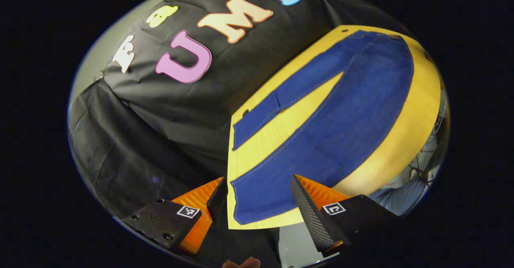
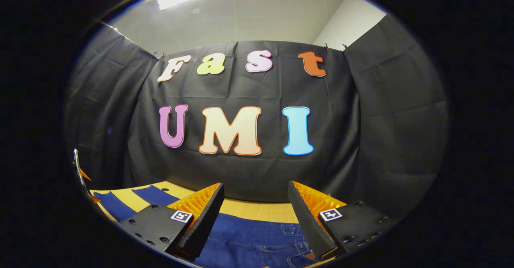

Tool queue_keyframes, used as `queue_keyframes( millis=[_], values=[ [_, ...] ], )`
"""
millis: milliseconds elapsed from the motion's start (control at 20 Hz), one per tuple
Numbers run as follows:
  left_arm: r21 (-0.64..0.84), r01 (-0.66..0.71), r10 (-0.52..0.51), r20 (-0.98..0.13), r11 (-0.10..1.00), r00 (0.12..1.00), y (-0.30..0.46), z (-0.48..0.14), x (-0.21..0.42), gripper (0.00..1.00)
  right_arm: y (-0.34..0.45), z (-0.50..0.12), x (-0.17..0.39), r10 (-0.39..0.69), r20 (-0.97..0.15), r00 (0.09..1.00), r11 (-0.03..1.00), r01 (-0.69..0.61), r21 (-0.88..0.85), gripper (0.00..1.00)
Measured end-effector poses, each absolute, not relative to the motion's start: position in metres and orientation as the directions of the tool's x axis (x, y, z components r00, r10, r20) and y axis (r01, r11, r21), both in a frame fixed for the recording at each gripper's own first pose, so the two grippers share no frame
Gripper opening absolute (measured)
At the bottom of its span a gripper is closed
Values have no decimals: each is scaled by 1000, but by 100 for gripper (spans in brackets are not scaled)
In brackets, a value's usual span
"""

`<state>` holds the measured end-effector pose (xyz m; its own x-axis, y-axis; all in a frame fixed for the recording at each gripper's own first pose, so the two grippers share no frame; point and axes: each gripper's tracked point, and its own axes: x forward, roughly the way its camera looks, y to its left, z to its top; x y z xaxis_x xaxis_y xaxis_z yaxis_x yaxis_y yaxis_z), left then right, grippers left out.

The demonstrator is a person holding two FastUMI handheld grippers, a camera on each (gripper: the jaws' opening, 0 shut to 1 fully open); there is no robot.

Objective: Grasp the waist and the cuffs of the jeans and fold them to make the two legs overlap; first hold the waist and fold one-third of the jeans toward the cuffs, then hold the cuffs and fold the remaining one-third in the same direction to finish folding.

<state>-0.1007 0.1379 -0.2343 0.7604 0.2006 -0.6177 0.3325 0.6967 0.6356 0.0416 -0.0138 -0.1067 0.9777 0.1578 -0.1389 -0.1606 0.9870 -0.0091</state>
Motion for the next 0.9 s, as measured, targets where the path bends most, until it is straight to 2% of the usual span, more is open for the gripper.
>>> queue_keyframes(
  millis=[250,300,350,550,700,750,800,900],
  values=[
    [650,487,264,-719,584,643,179,-283,-121,96,-7,-122,52,137,-174,975,988,-147,-46,99],
    [657,515,284,-728,550,624,188,-292,-124,100,-5,-124,53,134,-181,974,988,-145,-50,99],
    [665,540,300,-730,516,614,194,-300,-125,96,-1,-128,54,133,-186,973,988,-145,-52,99],
    [668,598,364,-743,443,561,217,-319,-130,96,13,-138,58,142,-210,967,984,-161,-73,98],
    [654,633,368,-756,414,541,223,-335,-125,96,21,-146,61,148,-229,962,981,-171,-87,99],
    [639,648,359,-769,414,529,223,-341,-123,100,22,-148,62,146,-236,961,981,-171,-92,99],
    [620,664,354,-784,418,509,224,-348,-123,96,22,-149,62,142,-239,961,981,-169,-97,99],
    [612,684,353,-790,397,502,227,-352,-119,94,22,-149,63,133,-238,962,980,-163,-113,98]
  ],
)
